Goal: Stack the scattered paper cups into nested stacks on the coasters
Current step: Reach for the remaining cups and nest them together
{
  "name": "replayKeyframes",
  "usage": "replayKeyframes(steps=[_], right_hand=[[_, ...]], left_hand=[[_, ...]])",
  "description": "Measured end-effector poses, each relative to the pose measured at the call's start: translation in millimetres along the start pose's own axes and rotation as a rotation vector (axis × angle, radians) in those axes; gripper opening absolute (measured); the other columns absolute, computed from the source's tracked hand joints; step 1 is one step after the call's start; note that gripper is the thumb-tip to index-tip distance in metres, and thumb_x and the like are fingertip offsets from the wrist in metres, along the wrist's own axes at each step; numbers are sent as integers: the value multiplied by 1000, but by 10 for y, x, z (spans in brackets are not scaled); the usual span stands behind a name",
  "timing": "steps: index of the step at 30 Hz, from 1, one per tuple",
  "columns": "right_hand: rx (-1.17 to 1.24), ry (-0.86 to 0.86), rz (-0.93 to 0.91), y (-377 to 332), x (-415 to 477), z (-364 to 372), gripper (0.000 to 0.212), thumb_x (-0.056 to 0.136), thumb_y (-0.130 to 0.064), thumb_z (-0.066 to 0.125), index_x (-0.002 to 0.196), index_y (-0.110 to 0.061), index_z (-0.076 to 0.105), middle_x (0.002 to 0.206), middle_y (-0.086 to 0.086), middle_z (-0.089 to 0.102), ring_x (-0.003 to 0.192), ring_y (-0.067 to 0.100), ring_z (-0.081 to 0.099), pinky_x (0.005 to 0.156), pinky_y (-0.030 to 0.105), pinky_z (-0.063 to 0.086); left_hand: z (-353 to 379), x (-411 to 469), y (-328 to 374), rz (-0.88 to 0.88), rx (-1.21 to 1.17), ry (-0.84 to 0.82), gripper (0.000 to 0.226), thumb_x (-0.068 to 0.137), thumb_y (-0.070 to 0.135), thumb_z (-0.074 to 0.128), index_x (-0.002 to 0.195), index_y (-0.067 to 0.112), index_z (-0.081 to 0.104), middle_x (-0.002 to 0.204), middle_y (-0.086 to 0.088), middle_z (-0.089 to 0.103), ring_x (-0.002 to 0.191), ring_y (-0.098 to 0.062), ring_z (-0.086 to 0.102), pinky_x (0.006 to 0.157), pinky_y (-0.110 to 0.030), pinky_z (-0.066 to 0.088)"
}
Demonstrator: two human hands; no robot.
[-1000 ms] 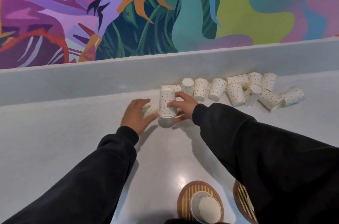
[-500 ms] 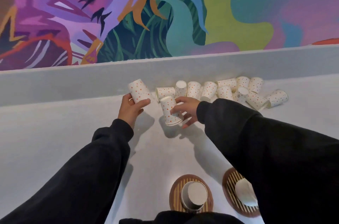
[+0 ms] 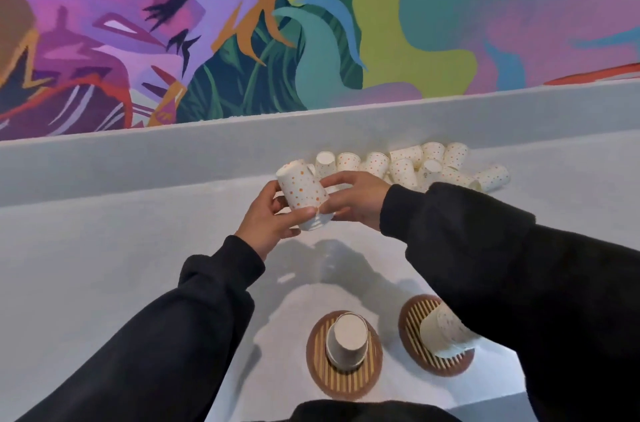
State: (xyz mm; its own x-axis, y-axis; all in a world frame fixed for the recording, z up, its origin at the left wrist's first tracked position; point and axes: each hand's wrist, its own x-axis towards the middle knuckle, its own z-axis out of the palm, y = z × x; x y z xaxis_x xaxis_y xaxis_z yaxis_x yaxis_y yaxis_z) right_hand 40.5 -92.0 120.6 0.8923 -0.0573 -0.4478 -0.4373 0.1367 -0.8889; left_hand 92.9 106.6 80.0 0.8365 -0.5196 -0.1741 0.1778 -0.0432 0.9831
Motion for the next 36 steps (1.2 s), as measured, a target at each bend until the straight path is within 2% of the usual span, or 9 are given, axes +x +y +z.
replayKeyframes(steps=[3, 6, 10, 13, 17, 22, 27, 32, 36], right_hand=[[65, 24, -26, 85, -242, -58, 45, 79, 15, 75, 120, -1, 64, 121, 25, 69, 109, 37, 71, 90, 44, 61], [-53, 22, -42, 328, -497, -34, 46, 80, 10, 77, 121, -5, 64, 115, 16, 74, 105, 30, 73, 88, 41, 62], [-236, 69, -169, 769, -833, -51, 46, 80, 0, 81, 121, -17, 69, 117, -1, 74, 111, 16, 70, 94, 39, 60], [-223, 52, -238, 1092, -1035, -104, 46, 80, -1, 83, 121, -17, 69, 118, -2, 74, 112, 13, 70, 101, 36, 56], [-182, 75, -258, 1463, -1211, -90, 50, 83, -1, 80, 126, -21, 67, 124, -5, 72, 120, 13, 66, 107, 38, 51], [-227, 135, -259, 1680, -1322, -58, 51, 88, -7, 77, 126, -38, 64, 128, -21, 68, 124, 2, 61, 111, 35, 48], [-172, 179, -275, 1839, -1350, 6, 53, 90, -8, 75, 135, -31, 61, 134, -12, 67, 128, 9, 60, 112, 44, 48], [-184, 206, -295, 1968, -1376, 45, 55, 89, -12, 77, 137, -33, 59, 135, -14, 65, 129, 9, 59, 110, 43, 49], [-236, 207, -263, 2090, -1355, 38, 63, 86, -10, 79, 140, -32, 56, 137, -16, 63, 131, 5, 56, 111, 39, 48]], left_hand=[[43, -182, -12, 30, 16, -15, 76, 67, 12, 92, 133, 30, 59, 124, -7, 70, 113, -23, 70, 81, -54, 63], [90, -394, -54, 94, 153, -36, 74, 66, 5, 95, 129, 25, 61, 122, 0, 71, 112, -17, 69, 83, -40, 62], [174, -717, -224, 71, 280, -87, 73, 56, 28, 100, 119, 28, 63, 116, 5, 73, 108, -17, 71, 88, -41, 61], [270, -954, -378, 81, 350, -98, 70, 57, 33, 99, 117, 34, 63, 115, 10, 73, 107, -13, 71, 90, -42, 61], [402, -1200, -583, 143, 521, -93, 72, 66, 39, 96, 126, 45, 56, 119, 27, 67, 111, -2, 65, 95, -33, 59], [500, -1333, -726, 209, 638, -91, 70, 73, 53, 86, 127, 59, 41, 126, 36, 55, 113, -1, 61, 95, -22, 53], [515, -1380, -797, 213, 653, -53, 69, 72, 66, 78, 126, 68, 36, 119, 49, 51, 112, 7, 60, 86, -8, 49], [520, -1424, -855, 213, 646, -36, 72, 70, 63, 80, 130, 54, 41, 122, 39, 55, 111, 9, 60, 87, -8, 51], [554, -1460, -922, 191, 643, -53, 70, 67, 62, 81, 125, 63, 40, 122, 42, 56, 114, 12, 57, 91, -6, 48]])
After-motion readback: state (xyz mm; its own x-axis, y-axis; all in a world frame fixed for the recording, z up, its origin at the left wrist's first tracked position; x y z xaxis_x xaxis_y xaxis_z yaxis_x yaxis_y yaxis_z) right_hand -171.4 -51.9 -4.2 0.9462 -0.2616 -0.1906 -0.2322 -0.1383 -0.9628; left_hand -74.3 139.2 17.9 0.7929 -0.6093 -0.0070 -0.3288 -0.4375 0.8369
